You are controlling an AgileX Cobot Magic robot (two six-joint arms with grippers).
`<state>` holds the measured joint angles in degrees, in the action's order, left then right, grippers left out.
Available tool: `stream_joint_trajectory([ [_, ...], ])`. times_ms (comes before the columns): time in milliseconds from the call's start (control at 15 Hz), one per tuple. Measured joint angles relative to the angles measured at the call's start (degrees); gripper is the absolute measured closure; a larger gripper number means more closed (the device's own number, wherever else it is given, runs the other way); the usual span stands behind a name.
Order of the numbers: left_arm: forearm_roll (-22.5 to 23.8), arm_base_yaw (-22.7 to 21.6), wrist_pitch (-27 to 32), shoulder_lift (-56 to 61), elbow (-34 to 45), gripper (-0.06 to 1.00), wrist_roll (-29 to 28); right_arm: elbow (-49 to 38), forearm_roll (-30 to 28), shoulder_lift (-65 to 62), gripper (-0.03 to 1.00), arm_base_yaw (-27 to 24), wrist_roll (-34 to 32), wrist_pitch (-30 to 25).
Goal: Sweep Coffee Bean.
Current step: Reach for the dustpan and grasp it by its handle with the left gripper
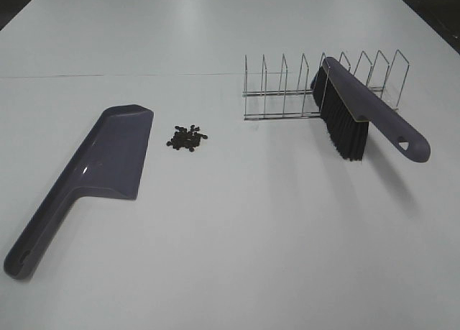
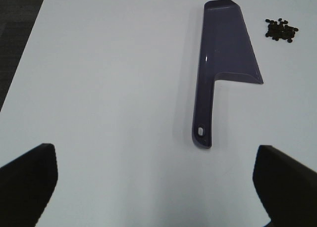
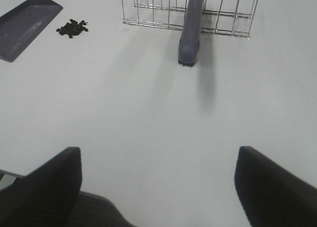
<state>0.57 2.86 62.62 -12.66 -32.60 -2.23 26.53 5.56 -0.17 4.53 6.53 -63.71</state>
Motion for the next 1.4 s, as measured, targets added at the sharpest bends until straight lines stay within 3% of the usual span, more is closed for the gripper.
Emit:
stream_joint_trajectory([
  [200, 0.17, 0.00, 1.38, -7.16, -2.46, -0.05, 0.00, 0.00, 0.00, 0.00, 0.20, 0.00, 0.00, 0.00],
  [733, -0.23, 0.00, 4.93, -41.77, -12.95, -0.05, 0.00, 0.00, 0.00, 0.00, 0.20, 0.00, 0.00, 0.00],
  [1200, -1.49, 0.23, -7.33, -68.07, -16.79, -0.02, -1.26, 0.00, 0.00, 0.00, 0.20, 0.00, 0.00, 0.00],
  [1400, -1.32, 6.42, -13.01, -79.47, -20.68, 0.01, -3.09, 0.00, 0.00, 0.00, 0.20, 0.00, 0.00, 0.00],
])
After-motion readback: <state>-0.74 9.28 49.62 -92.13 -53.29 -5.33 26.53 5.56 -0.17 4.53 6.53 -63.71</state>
